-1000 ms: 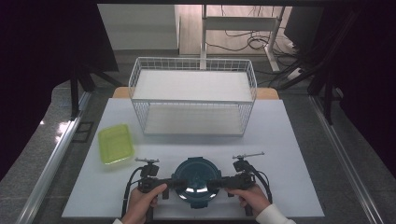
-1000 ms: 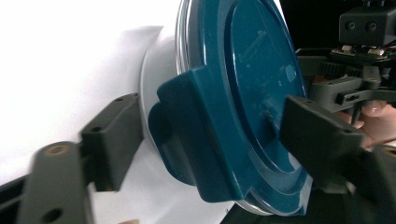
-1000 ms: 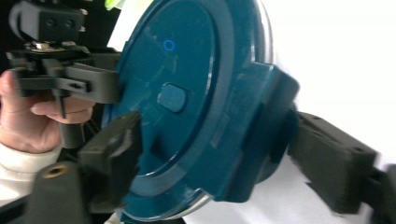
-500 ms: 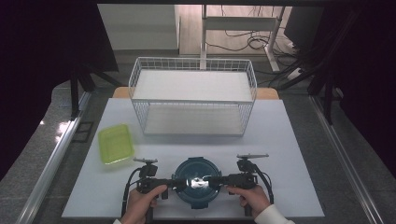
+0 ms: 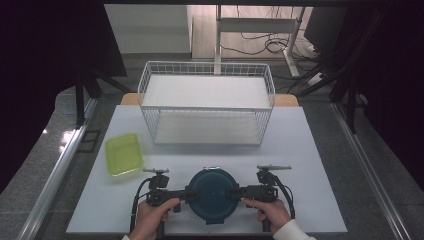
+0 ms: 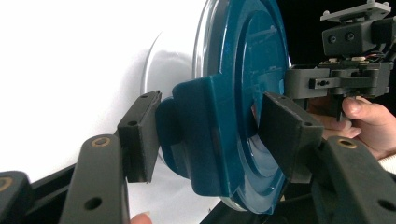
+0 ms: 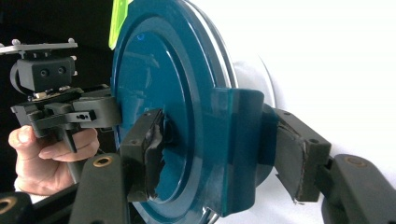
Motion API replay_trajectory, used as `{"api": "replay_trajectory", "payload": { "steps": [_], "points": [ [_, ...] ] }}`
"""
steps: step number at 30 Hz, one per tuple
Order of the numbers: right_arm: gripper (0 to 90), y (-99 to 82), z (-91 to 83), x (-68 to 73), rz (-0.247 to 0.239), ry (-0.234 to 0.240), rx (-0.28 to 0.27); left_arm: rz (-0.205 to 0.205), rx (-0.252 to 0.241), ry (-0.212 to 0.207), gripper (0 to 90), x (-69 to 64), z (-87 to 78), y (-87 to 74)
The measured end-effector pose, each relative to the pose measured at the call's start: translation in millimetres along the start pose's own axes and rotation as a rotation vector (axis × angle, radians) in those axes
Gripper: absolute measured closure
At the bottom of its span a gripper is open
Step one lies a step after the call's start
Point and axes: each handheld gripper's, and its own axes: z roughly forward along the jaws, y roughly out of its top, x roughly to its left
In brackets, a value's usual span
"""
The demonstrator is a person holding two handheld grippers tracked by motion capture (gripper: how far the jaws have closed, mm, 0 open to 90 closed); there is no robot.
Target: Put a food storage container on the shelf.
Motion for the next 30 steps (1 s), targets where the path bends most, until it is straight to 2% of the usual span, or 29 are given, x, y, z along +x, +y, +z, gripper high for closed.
{"api": "replay_trajectory", "payload": {
  "steps": [4, 11, 17, 24, 30],
  "points": [
    [38.9, 0.6, -1.3, 1.7, -0.002, -0.002, -0.006, 0.010, -0.006, 0.004, 42.0, -1.5, -0.7, 1.6],
    [39.2, 1.9, -1.9, 6.5, -0.037, -0.010, -0.015, 0.020, -0.014, 0.011, 42.2, -2.8, -2.5, 5.5],
    [39.2, 4.1, -4.0, 9.8, -0.067, -0.016, -0.029, 0.024, -0.023, -0.012, 43.1, -2.7, -4.6, 8.7],
    [39.2, 11.9, -7.4, 15.2, -0.104, -0.023, -0.036, 0.033, -0.032, -0.017, 43.6, -4.9, -6.7, 14.9],
    [39.1, 18.9, -9.5, 16.3, -0.101, -0.017, -0.047, 0.043, -0.038, -0.015, 43.6, -8.1, -6.6, 23.7]
  ]
}}
